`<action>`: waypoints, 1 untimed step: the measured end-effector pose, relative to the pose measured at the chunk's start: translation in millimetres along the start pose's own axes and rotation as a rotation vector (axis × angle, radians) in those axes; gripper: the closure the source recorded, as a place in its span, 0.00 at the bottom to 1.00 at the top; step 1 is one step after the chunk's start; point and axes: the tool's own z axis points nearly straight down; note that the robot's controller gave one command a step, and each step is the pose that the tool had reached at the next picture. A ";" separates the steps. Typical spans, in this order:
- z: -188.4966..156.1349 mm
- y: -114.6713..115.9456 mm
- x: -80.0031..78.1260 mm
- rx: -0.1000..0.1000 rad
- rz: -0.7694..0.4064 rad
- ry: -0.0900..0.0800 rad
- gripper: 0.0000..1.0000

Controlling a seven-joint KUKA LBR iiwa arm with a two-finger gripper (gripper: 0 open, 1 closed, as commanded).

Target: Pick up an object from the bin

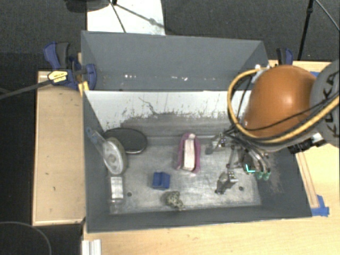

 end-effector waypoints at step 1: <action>95.5 4.4 -75.9 0.000 -0.074 -0.006 0.00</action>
Offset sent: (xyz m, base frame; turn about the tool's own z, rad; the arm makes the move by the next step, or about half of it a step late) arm 0.0742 0.0050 -0.0919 -0.0743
